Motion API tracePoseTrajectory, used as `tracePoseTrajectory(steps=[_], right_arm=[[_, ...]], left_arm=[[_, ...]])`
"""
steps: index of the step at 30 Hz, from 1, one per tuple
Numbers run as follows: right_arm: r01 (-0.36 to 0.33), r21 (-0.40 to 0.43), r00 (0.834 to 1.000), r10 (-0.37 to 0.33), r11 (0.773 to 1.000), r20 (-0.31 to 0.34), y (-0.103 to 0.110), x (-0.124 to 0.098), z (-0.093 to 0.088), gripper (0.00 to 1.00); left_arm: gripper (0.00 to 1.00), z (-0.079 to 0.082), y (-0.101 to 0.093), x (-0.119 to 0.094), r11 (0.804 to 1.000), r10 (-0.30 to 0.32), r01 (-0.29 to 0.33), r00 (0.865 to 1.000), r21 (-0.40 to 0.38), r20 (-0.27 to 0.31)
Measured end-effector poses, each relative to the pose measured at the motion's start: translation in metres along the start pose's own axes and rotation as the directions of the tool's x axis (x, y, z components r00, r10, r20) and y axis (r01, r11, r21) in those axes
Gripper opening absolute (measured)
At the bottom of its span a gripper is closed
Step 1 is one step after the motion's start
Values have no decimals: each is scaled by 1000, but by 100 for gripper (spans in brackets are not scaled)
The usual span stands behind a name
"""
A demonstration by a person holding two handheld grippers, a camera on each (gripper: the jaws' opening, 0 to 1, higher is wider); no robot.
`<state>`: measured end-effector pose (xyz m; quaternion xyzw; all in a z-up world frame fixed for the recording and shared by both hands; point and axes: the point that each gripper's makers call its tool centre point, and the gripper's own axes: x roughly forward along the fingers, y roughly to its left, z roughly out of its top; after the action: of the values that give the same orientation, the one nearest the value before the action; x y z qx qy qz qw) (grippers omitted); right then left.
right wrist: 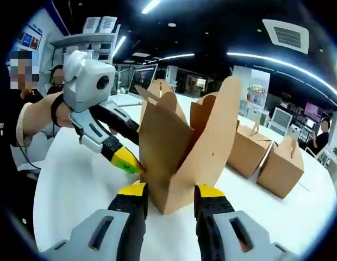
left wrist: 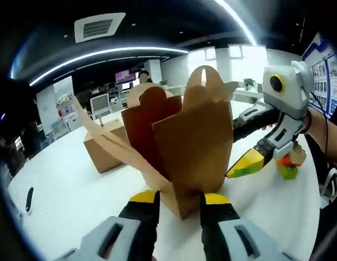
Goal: Pick up one paper box from the group, open the paper box, and remove the item inside
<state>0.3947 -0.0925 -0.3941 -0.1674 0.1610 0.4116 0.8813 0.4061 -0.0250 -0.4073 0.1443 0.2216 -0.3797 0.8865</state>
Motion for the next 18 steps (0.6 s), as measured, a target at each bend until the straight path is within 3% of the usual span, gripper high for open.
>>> tracePoseTrajectory(steps=[18], right_arm=[[12,-35,1000,-12,999,-22,-14,8,2,34]], left_arm=[[32,2,6,6,1000,4,-4,1000,-19,-5]])
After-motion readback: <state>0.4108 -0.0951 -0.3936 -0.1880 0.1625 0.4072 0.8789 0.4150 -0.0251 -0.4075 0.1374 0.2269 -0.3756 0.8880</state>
